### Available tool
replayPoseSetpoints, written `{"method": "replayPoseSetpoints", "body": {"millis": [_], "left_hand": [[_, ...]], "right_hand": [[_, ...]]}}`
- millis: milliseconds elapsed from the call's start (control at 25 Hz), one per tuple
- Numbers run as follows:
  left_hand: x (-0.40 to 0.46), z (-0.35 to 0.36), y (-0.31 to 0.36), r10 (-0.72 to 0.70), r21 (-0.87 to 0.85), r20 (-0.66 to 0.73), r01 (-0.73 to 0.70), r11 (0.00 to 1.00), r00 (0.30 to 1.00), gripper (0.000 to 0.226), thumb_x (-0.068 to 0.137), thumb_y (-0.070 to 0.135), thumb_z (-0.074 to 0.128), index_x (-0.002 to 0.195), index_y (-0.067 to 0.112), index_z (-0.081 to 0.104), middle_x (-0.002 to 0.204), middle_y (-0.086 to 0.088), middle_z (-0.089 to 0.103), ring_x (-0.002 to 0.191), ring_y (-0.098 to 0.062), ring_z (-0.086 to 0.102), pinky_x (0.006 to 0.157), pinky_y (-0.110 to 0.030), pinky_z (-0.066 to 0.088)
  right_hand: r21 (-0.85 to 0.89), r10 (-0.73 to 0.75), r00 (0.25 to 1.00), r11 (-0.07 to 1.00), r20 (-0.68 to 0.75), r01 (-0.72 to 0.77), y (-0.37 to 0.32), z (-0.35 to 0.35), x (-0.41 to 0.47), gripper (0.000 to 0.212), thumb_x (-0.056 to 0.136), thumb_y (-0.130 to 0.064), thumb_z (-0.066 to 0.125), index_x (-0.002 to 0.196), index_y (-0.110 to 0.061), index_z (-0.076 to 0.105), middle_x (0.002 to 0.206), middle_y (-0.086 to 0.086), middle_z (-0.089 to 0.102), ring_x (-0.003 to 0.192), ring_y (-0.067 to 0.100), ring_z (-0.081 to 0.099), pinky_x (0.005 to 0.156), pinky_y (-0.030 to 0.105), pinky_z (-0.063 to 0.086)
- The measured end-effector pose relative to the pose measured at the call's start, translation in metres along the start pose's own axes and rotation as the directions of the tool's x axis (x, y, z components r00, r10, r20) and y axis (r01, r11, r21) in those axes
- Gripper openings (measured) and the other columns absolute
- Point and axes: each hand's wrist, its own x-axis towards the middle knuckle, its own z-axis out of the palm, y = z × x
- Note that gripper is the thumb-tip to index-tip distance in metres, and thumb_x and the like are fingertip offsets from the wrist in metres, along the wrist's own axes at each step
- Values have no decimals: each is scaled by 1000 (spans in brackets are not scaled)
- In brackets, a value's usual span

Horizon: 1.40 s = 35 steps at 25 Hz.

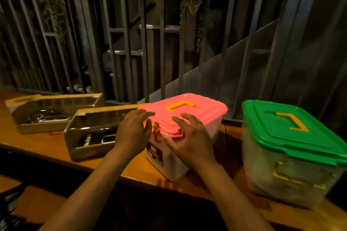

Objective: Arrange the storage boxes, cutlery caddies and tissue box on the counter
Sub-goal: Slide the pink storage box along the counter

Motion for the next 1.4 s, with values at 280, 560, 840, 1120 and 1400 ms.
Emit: {"method": "replayPoseSetpoints", "body": {"millis": [280,560,840,1120,1400], "left_hand": [[49,26,-59,-200,-234,205,246,941,958,48,95,52,48,136,28,52,138,-1,56,116,-24,58,90,-47,53],[33,55,10,-262,-233,305,338,912,916,53,89,58,51,136,35,50,137,-13,40,112,-36,56,90,-48,53],[9,71,85,-273,-147,274,320,936,922,75,81,76,44,140,30,43,134,-13,39,110,-33,55,85,-38,49],[17,87,101,-271,-123,271,313,942,924,76,80,77,43,139,29,44,132,-13,41,103,-35,58,85,-41,51],[17,78,92,-220,-218,395,323,921,892,69,85,71,44,143,32,38,142,-13,34,116,-37,53,95,-44,49]], "right_hand": [[-212,66,997,975,-29,-71,-14,42,14,56,78,-73,46,120,-39,62,135,-11,57,131,16,43,114,56,14],[-176,81,967,976,-242,-126,32,4,-19,42,70,-47,64,107,-28,69,121,-7,66,118,21,56,103,47,40],[-366,175,946,891,-271,-270,76,-41,-41,56,73,-70,54,114,-31,60,126,-10,62,132,22,47,114,56,15],[-456,214,947,837,-239,-304,87,-52,-38,60,78,-78,40,114,-32,56,123,-10,61,123,22,53,113,61,10],[-450,218,951,842,-221,-298,85,-54,-40,60,77,-76,42,116,-32,55,124,-9,60,123,19,50,114,61,10]]}}
